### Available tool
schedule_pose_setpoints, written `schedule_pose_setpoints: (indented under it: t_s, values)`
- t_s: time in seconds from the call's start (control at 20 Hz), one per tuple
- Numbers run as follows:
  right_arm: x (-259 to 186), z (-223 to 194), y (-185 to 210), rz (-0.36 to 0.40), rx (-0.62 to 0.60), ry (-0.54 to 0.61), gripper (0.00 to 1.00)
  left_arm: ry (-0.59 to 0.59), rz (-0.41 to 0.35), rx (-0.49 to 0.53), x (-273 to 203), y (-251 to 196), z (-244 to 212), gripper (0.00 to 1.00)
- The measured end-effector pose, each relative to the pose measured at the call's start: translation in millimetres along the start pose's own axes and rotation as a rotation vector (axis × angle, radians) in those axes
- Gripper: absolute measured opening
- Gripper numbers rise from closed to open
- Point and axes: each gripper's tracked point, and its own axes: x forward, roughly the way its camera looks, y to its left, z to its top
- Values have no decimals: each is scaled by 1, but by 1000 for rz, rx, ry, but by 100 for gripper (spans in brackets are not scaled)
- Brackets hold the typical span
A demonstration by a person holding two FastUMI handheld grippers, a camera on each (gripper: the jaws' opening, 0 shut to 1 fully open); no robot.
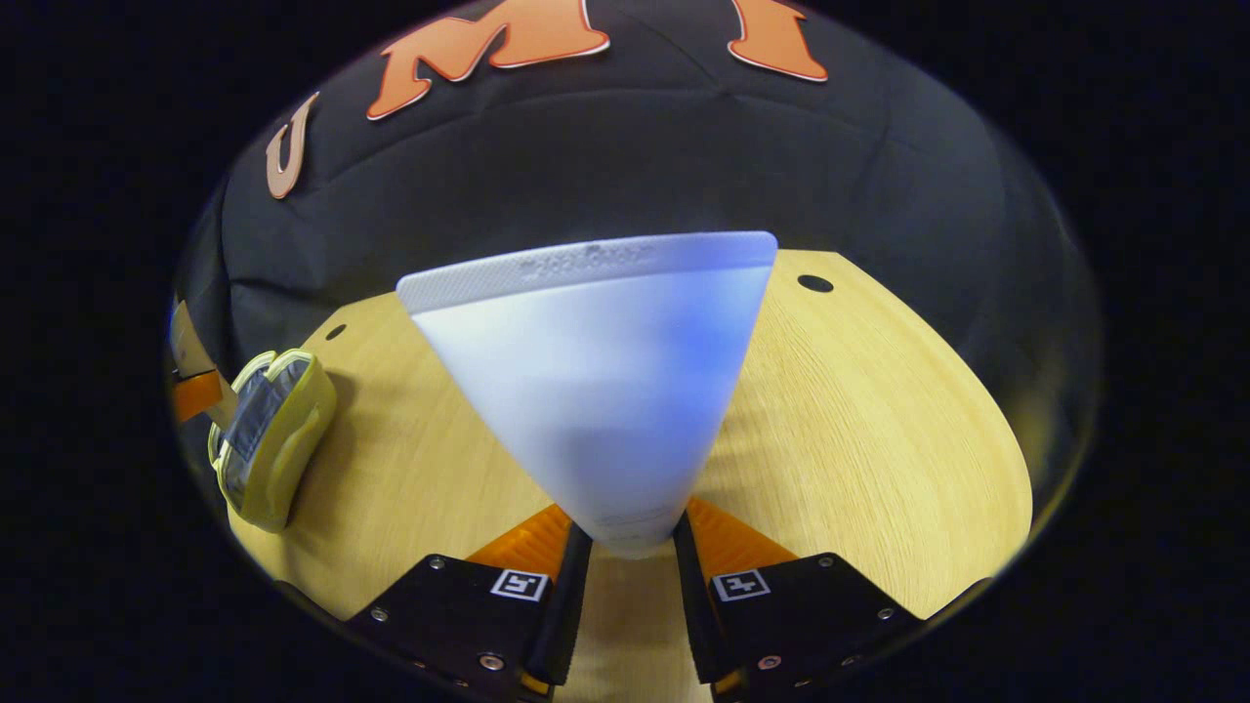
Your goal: First open the suitcase, pack the skin care products into it, and then close the suitcase.
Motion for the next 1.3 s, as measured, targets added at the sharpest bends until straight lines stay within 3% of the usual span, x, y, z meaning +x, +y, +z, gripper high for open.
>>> schedule_pose_setpoints:
  t_s: [0.3, 0.7, 1.15, 1.2, 1.3]
  values:
    - [-38, 16, 45, 32, -34, -28, 47, 24, 29, -32, -20, 74, -13, 63]
    - [-89, 50, 132, 111, -57, -70, 47, 73, -29, 12, -30, 148, -20, 62]
    - [-113, 60, 242, 182, -20, -66, 47, 104, -185, 95, -26, 156, -26, 62]
    - [-113, 59, 252, 189, -20, -60, 42, 113, -202, 103, -24, 155, -29, 63]
    - [-116, 58, 273, 202, -33, -55, 47, 148, -229, 114, -18, 155, -37, 62]
